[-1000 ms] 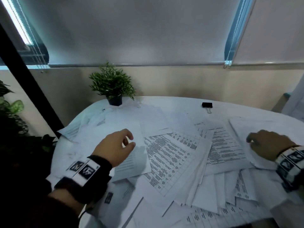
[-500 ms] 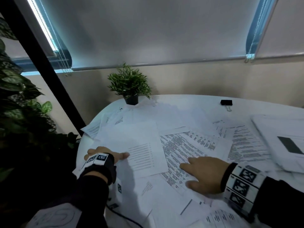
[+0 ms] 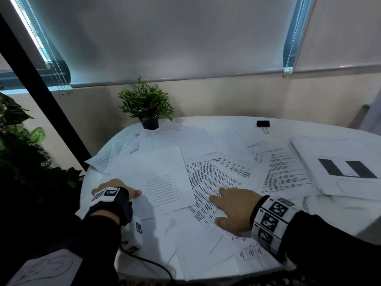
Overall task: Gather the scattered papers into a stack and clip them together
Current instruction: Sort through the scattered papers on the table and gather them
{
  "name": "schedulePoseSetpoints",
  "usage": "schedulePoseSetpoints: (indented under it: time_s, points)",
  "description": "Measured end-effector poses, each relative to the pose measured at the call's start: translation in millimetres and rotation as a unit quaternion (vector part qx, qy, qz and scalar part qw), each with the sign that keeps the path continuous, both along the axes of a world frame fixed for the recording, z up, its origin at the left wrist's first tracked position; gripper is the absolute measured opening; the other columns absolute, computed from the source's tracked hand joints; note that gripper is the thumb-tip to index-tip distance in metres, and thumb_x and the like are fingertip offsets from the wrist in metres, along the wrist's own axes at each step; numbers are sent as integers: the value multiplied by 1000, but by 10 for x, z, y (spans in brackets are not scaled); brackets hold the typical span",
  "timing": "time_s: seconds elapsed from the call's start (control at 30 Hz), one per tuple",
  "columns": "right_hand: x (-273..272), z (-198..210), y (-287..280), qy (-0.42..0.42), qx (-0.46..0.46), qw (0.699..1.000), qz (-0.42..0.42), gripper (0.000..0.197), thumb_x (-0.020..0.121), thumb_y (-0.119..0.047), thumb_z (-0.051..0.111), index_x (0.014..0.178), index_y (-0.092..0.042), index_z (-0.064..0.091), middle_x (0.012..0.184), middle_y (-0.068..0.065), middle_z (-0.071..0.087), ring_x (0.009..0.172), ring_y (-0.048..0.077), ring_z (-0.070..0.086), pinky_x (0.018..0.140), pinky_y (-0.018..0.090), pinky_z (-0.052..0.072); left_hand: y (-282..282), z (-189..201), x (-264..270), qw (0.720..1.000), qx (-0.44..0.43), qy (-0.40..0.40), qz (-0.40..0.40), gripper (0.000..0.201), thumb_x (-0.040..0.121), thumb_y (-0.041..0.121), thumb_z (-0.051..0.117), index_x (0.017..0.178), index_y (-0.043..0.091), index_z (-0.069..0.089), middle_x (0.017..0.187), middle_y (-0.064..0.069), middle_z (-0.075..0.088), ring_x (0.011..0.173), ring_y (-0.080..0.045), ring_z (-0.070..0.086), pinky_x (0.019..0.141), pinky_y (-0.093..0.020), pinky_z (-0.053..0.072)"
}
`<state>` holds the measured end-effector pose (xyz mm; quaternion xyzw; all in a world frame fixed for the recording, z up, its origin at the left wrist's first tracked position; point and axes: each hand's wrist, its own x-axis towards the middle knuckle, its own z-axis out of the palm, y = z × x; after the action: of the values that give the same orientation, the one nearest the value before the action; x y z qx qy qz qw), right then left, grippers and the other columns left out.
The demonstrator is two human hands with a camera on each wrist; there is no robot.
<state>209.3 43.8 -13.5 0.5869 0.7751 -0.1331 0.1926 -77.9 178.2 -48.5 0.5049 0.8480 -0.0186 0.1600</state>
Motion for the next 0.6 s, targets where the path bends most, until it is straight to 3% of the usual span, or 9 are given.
schedulePoseSetpoints:
  time_s: [0.1,0.17,0.3,0.6]
  points:
    - [-14,-10,-7,-7,5,1000,-4,64,91,-51,37,146,-25,17,151,13,25,134,30,34,104,46,38,-30,-12,-19,999,17,-31,2,54,56,52,82,81,12,57,100,-13,68,98,-31,62,97,-39,44]
    - [-28,-10,-12,-16,3,1000,-6,64,91,-51,37,147,-24,17,151,13,24,134,30,33,104,47,38,-83,29,-10,999,28,-42,6,55,59,48,82,88,10,56,106,-13,67,101,-32,62,97,-38,45]
    - [-40,-17,-18,-15,1,1000,-15,65,92,-51,36,148,-24,15,153,13,20,137,29,29,106,46,37,-152,91,3,996,28,-79,-4,62,73,32,80,119,-1,56,122,-17,61,110,-31,60,92,-33,47]
    - [-46,0,-36,-24,-4,1000,-6,66,94,-50,34,149,-24,10,156,14,13,141,29,23,109,47,33,-245,103,29,994,41,-101,-7,57,86,39,66,127,0,53,132,-17,55,122,-31,51,101,-33,40]
